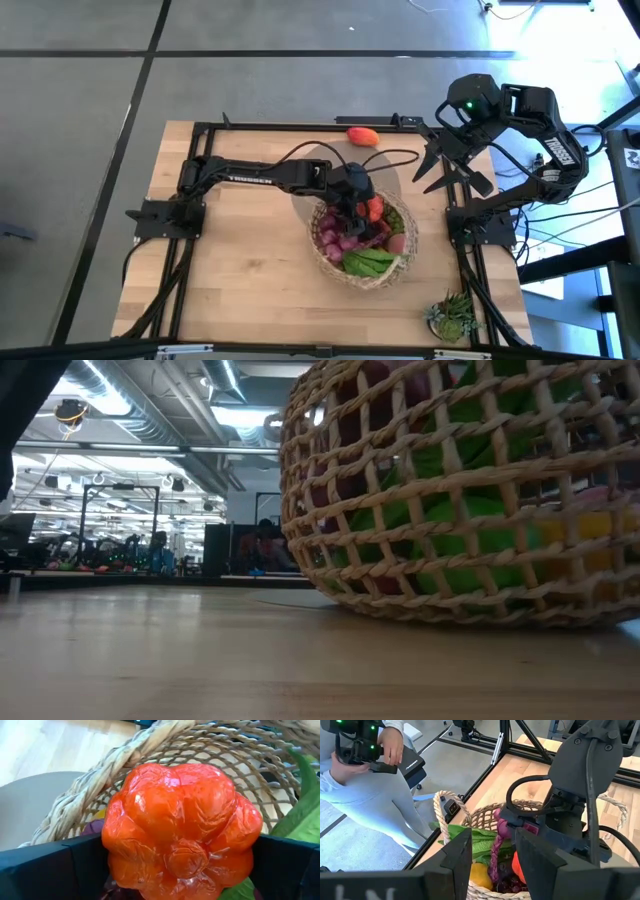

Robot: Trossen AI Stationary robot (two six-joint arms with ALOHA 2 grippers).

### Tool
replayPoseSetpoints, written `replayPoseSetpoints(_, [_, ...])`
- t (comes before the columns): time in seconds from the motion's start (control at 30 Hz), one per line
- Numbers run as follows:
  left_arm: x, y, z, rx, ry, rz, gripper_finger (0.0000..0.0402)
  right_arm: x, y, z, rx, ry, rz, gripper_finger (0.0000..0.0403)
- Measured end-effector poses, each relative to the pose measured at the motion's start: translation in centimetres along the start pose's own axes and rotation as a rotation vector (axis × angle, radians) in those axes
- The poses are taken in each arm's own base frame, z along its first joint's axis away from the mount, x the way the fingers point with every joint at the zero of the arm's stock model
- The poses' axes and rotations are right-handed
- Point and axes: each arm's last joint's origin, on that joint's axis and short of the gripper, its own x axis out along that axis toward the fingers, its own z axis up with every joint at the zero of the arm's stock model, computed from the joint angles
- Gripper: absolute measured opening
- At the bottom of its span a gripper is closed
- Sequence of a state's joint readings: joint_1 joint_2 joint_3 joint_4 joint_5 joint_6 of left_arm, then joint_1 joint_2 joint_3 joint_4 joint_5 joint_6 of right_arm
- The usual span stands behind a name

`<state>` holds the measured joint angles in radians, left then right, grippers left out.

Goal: Build produce basket
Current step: Put the orange tangerine into the brown basket

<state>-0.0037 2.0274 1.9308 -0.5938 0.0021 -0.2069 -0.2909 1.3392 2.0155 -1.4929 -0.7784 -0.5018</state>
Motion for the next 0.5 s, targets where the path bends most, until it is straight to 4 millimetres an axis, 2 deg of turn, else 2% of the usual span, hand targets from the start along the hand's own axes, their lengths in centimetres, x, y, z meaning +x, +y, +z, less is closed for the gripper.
replayPoseSetpoints(0.5, [0.01, 0.42, 0.11, -0.002, -0.007, 0.02, 0.0361, 0.01, -0.01, 0.0, 0.0, 0.0, 0.0, 0.0147])
